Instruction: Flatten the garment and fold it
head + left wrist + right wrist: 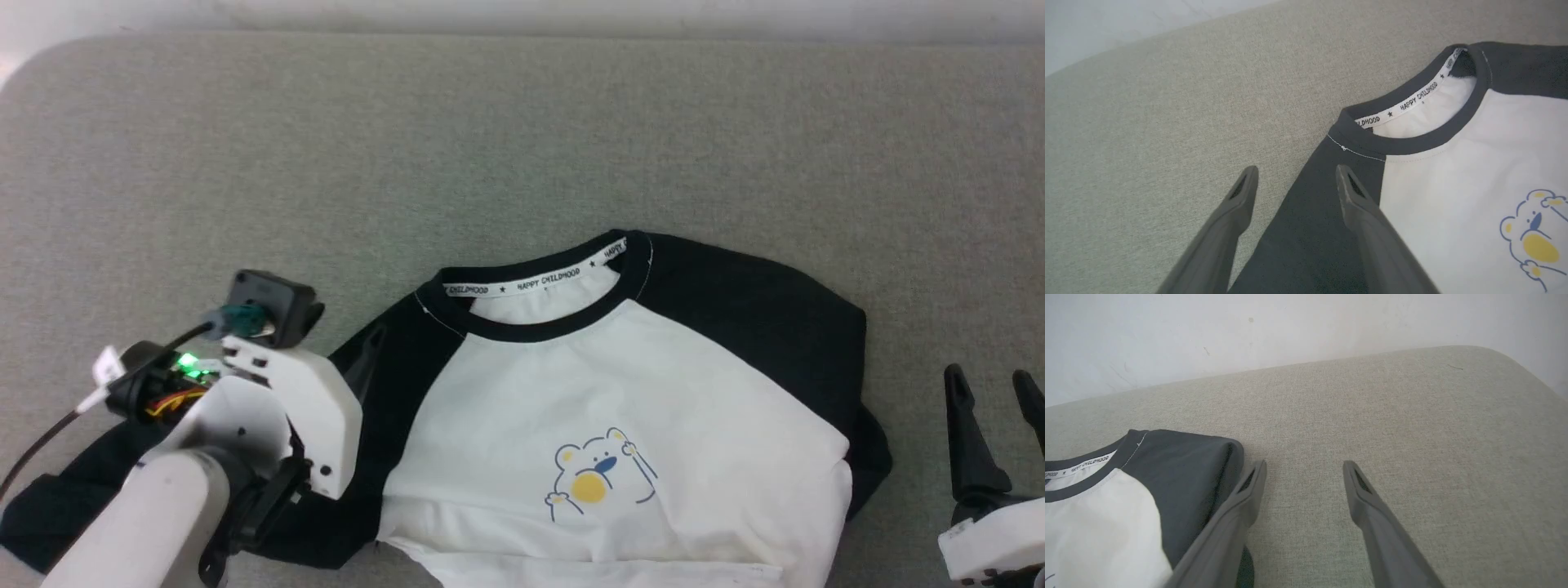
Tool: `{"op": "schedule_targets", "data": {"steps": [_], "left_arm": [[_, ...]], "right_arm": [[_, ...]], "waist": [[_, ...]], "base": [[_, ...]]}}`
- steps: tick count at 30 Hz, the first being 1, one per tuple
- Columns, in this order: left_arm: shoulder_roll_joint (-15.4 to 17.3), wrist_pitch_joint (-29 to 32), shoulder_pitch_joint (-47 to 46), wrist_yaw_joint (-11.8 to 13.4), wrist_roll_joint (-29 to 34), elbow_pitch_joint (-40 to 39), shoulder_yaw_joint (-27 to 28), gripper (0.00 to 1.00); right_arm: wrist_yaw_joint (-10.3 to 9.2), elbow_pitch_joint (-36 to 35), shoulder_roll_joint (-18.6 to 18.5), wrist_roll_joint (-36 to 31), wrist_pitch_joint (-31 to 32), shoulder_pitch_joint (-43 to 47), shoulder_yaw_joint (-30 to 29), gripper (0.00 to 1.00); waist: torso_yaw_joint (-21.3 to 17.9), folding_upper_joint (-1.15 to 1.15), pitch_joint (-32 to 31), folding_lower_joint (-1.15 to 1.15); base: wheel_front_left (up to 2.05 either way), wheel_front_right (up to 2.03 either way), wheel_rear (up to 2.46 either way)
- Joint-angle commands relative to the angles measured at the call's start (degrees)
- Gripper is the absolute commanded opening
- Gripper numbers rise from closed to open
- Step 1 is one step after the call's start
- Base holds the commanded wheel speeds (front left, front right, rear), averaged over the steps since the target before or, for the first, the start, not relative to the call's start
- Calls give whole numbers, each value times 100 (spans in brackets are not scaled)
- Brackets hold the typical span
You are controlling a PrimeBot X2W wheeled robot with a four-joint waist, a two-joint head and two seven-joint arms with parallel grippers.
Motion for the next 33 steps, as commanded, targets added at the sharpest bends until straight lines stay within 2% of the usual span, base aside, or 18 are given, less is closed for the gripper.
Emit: {"op": "schedule_targets", "data": {"steps": [1,11,12,13,14,15,18,23,28,30,33], "left_arm": [[11,96,-165,-155,-13,169,-112,100],[-18,491,-433,-817,-206,1104,-610,100],[-30,578,-423,-887,-269,1171,-667,96],[-52,611,-419,-942,-326,1218,-700,47],[-69,583,-429,-967,-336,1264,-710,13],[-80,509,-440,-986,-311,1312,-719,0],[-215,104,-424,-944,-298,1450,-644,0],[-480,-579,-219,-714,-523,1351,-303,0],[-385,-1040,267,-276,-588,838,146,0],[-347,-1099,372,-187,-590,733,231,0],[-221,-1177,638,28,-589,435,429,0]], "right_arm": [[-4,-38,8,-50,7,-94,-19,100],[-4,-144,8,-88,67,-217,-62,100],[-4,-157,8,-99,83,-231,-66,100],[-4,-169,8,-110,100,-246,-68,100],[-4,-181,8,-119,116,-262,-69,100],[-4,-190,8,-127,130,-276,-69,100],[-4,-201,8,-152,162,-300,-67,100],[-4,-271,8,-45,229,-383,40,100],[-4,-684,8,-262,628,-872,436,100],[-4,-774,6,-360,785,-1029,572,100],[-4,-986,-258,-610,1295,-1610,986,100]], "waist": [[-186,0,248,-1],[-238,0,471,-1],[-231,0,478,-1],[-223,0,483,-1],[-217,0,485,-1],[-209,0,484,-1],[-168,0,418,-1],[-101,0,184,-1],[-64,0,5,-1],[-60,0,-2,-1],[-31,0,68,-1]], "base": [[0,0,0],[0,0,0],[0,0,0],[0,0,0],[0,0,0],[0,0,0],[0,0,0],[0,0,0],[0,0,0],[0,0,0],[0,0,0]]}}
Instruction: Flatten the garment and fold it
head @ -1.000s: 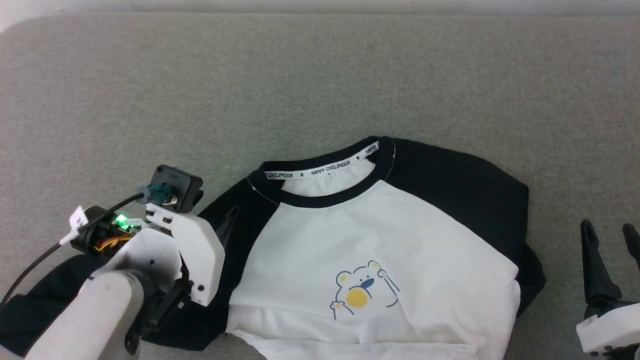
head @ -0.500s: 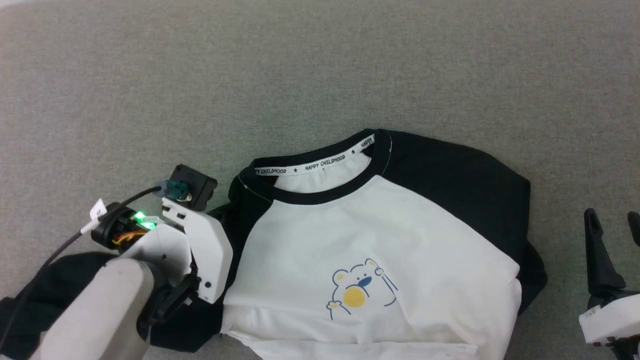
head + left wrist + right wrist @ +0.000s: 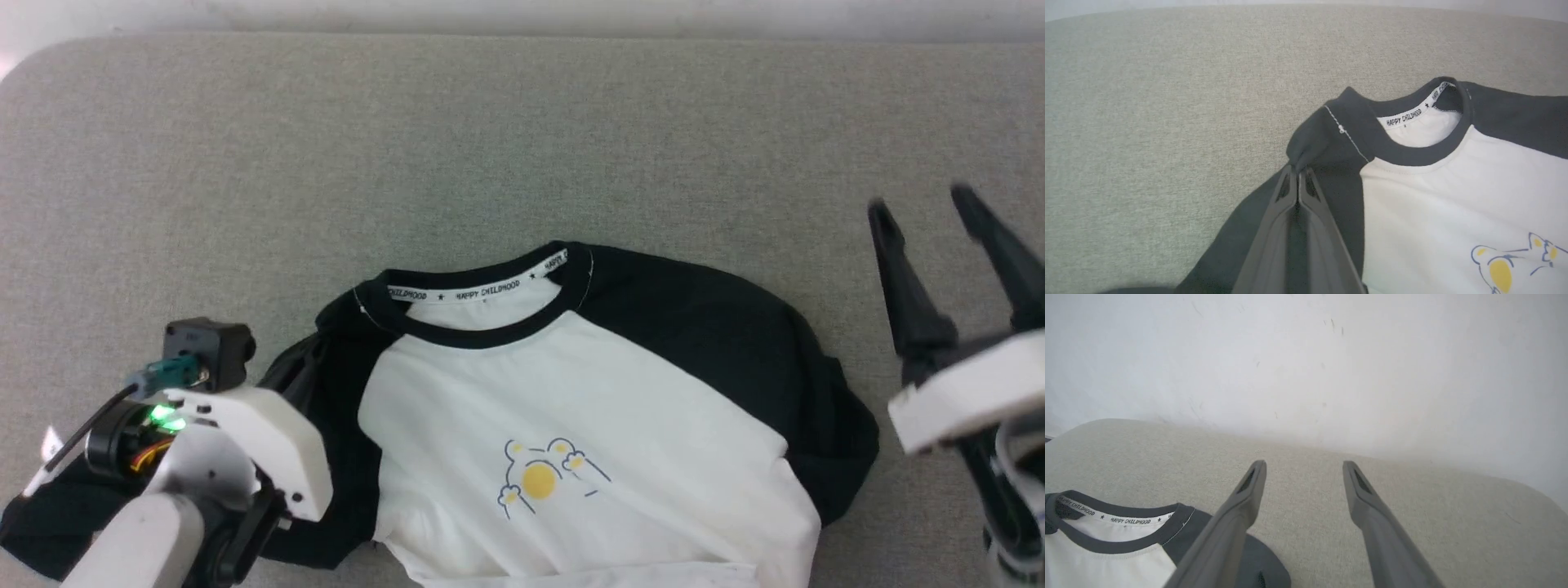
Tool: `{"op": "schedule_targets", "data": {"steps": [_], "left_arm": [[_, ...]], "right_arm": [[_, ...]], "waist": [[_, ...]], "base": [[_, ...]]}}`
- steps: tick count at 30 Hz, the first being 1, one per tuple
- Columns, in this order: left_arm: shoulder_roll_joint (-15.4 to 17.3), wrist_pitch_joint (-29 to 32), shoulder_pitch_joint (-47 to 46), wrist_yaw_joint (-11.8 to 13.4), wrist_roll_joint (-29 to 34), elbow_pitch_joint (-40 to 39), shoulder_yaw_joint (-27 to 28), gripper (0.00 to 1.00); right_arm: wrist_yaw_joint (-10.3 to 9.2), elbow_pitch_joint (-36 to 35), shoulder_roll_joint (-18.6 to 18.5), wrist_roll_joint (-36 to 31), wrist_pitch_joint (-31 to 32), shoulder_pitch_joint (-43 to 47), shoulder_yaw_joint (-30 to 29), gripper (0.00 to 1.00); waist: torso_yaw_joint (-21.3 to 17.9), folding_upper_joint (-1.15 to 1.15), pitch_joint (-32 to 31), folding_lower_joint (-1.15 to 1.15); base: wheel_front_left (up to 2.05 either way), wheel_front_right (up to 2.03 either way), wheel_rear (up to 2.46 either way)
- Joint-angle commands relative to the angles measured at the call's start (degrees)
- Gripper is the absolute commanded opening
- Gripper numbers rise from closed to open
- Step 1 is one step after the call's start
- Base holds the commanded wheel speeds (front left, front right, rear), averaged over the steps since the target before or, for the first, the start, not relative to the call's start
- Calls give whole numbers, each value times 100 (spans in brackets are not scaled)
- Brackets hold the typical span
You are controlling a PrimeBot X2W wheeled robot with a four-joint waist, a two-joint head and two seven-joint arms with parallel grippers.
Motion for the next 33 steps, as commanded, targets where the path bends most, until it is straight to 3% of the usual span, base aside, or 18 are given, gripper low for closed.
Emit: {"op": "schedule_targets", "data": {"steps": [1,4,7,10,17,25,26,27,28,33], "left_arm": [[45,-38,78,46,-8,-84,51,0],[90,-39,203,82,-22,-308,71,0],[17,-8,158,40,-34,-409,-39,0],[-96,-17,23,-12,-34,-420,-140,0],[-294,-35,-289,-166,-25,-241,-351,0],[-460,-62,-507,-324,-62,10,-526,0],[-478,-64,-523,-334,-74,40,-536,0],[-494,-69,-541,-341,-86,65,-540,0],[-505,-75,-558,-347,-97,91,-540,0],[-547,-244,-597,-357,-193,175,-416,0]], "right_arm": [[-5,-16,-104,-4,141,-245,65,100],[-5,199,-415,191,1120,-666,411,100],[-5,417,-989,671,2459,-891,929,100],[-5,502,-1541,973,3146,-1242,1249,100],[-5,1138,-2163,1365,3450,-1786,1818,100],[-5,1758,-2434,1625,3529,-2024,2416,100],[-5,1831,-2446,1646,3578,-2013,2442,49],[-5,1889,-2442,1644,3598,-2004,2427,6],[-5,1937,-2437,1633,3618,-1991,2416,0],[-5,1978,-2221,1404,3052,-2032,2082,0]], "waist": [[36,0,77,1],[120,0,221,1],[247,0,372,1],[367,0,532,1],[642,0,806,1],[860,0,972,1],[869,0,972,1],[874,0,973,1],[872,0,969,1],[749,0,796,1]], "base": [[0,0,0],[0,0,0],[0,0,0],[0,0,0],[0,0,0],[0,0,0],[0,0,0],[0,0,0],[0,0,0],[0,0,0]]}}
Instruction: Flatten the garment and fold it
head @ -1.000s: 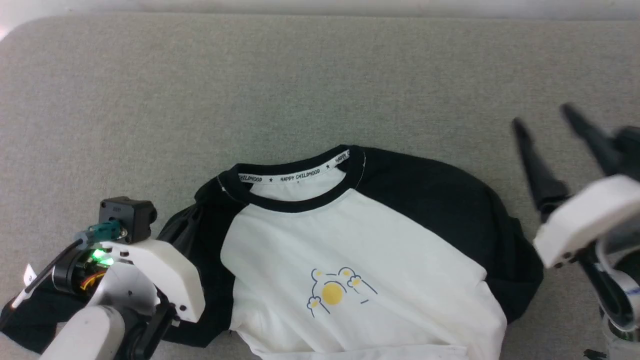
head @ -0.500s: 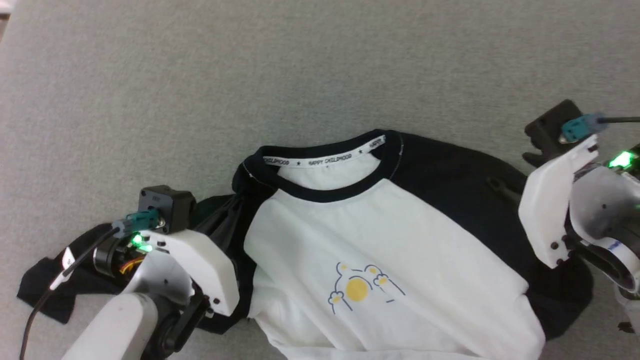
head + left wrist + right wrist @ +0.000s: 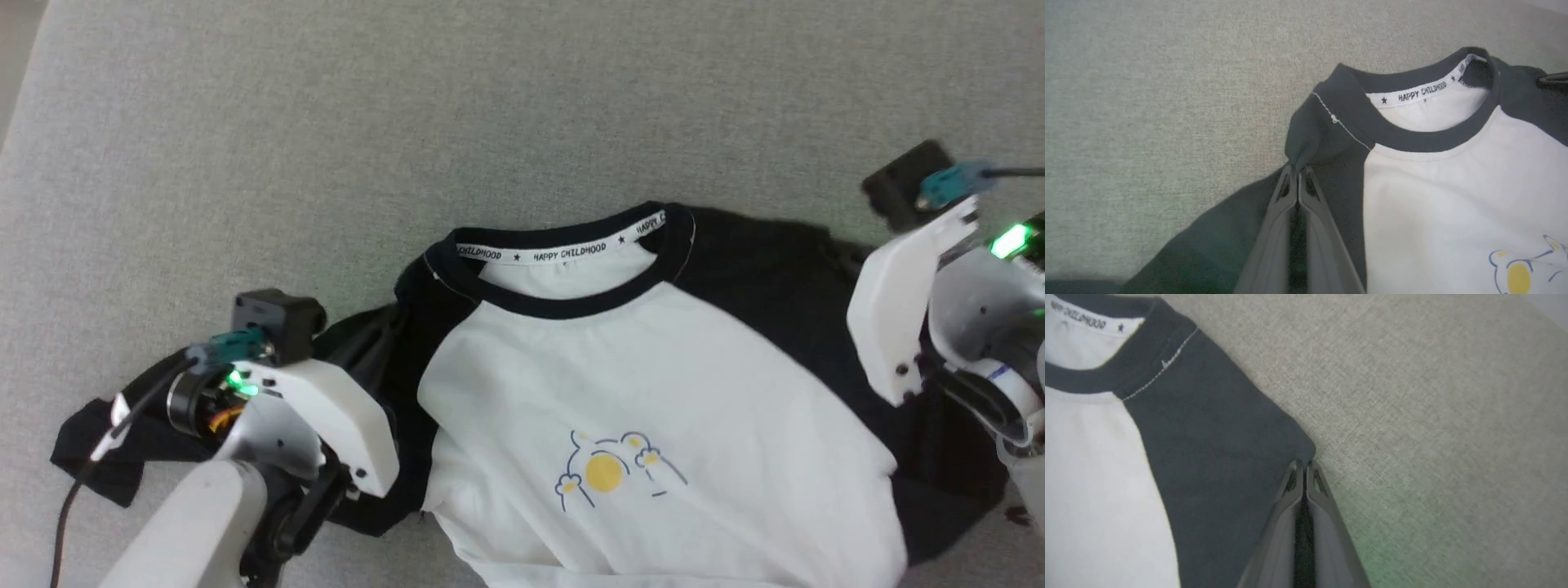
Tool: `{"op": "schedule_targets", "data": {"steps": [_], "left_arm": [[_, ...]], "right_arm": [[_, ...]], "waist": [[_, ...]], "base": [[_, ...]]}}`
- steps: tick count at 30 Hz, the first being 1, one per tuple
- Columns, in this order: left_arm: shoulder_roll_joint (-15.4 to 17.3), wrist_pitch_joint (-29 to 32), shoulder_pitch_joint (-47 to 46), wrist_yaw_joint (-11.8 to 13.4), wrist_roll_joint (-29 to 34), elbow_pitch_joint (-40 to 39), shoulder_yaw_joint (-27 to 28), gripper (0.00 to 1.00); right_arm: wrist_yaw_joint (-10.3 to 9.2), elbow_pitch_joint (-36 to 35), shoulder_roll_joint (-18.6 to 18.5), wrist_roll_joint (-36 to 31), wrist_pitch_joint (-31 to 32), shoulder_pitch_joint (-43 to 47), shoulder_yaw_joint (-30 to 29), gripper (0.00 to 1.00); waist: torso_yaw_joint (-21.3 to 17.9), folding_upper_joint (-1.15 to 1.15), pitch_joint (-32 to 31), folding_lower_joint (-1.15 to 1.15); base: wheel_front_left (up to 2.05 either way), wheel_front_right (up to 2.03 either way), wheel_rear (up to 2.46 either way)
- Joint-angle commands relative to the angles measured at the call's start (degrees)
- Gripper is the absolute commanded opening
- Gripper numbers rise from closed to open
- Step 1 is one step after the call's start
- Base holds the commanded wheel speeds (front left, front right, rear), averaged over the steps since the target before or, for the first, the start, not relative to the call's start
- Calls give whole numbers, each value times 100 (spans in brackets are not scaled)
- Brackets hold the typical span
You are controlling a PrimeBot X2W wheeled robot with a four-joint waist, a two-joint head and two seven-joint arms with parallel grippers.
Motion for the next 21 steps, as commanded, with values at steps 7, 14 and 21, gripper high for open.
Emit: {"op": "schedule_targets", "data": {"steps": [7,14,21], "left_arm": [[-188,-890,-293,128,44,-390,493,0],[-81,-938,-1072,262,355,-950,717,0],[325,-144,-2999,10,672,-652,783,0]], "right_arm": [[-9,-193,801,-462,-1334,-72,-880,0],[-9,-638,1220,-681,-2021,-560,-1226,0],[-9,-611,1139,-683,-1992,-1831,-972,0]], "waist": [[-451,0,-676,0],[-843,0,-1314,0],[-1216,0,-1717,0]], "base": [[0,0,0],[0,0,0],[0,0,0]]}}
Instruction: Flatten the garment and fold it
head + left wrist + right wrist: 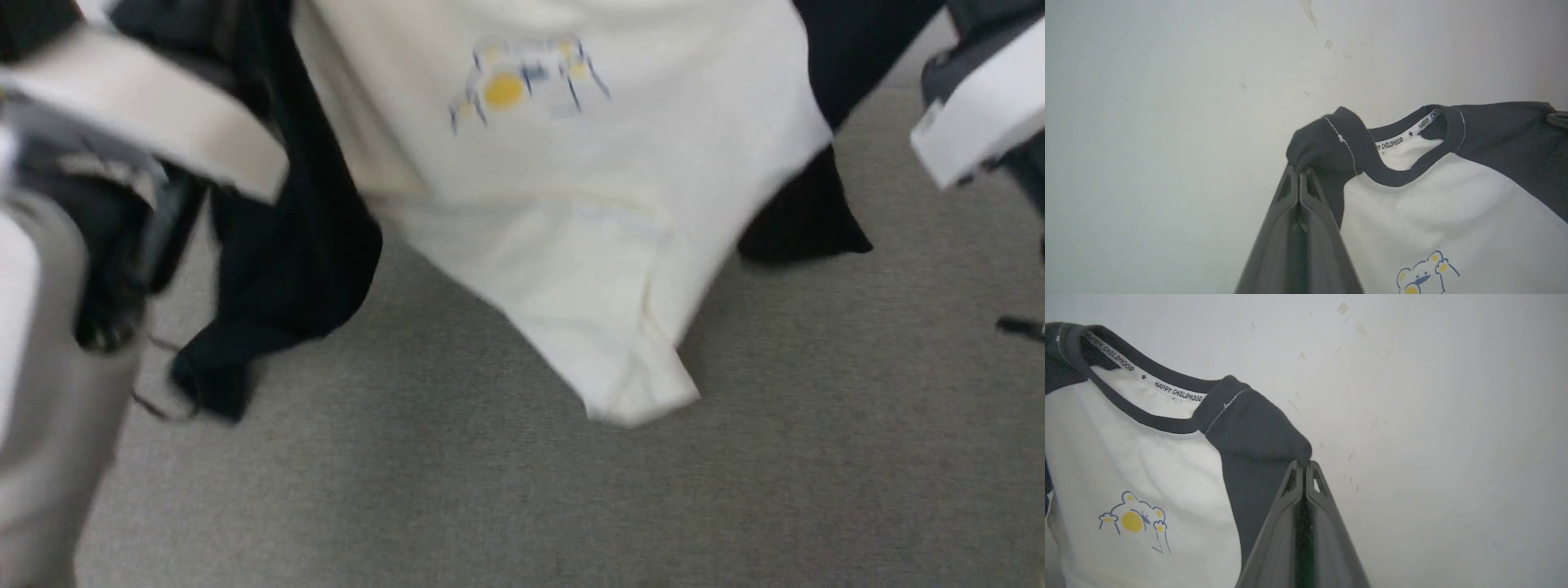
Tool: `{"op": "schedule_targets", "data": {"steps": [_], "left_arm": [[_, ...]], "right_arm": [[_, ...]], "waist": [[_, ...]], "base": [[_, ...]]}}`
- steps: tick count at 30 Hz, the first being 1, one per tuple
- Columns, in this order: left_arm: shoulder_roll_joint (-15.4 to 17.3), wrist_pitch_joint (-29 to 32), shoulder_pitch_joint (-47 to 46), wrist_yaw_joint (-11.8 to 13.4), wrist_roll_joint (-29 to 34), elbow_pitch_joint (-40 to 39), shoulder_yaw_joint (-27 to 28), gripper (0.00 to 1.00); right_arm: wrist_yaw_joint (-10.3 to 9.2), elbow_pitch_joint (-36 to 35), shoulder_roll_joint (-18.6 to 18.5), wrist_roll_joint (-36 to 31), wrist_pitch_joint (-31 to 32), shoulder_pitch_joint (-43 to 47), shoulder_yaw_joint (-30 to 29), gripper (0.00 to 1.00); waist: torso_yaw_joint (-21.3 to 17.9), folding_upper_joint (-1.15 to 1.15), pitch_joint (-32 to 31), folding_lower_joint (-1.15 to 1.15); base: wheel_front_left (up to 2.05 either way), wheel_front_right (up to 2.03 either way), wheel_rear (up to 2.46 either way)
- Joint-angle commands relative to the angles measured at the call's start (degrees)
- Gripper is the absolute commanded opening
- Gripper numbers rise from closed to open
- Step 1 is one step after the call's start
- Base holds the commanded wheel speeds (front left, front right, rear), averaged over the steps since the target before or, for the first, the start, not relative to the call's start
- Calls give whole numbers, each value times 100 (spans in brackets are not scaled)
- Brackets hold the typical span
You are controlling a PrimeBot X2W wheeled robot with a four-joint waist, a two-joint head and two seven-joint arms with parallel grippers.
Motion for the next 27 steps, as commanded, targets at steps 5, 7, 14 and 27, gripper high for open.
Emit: {"op": "schedule_targets", "data": {"steps": [5,7,14,27], "left_arm": [[-10,588,-1544,-301,63,797,-107,0],[-64,807,-1978,-358,21,1131,-145,0],[-96,1282,-3061,-524,74,2145,-278,0],[-81,906,-4166,-550,397,2851,-252,0]], "right_arm": [[-6,432,-70,84,149,-1147,207,0],[-6,701,-49,99,215,-1501,215,0],[-6,1735,-37,-57,291,-2607,431,0],[-6,2792,-97,-501,93,-3881,621,0]], "waist": [[-590,0,-449,1],[-663,0,-441,1],[-902,0,-209,1],[-1029,0,1030,1]], "base": [[0,0,0],[0,0,0],[0,0,0],[0,0,0]]}}
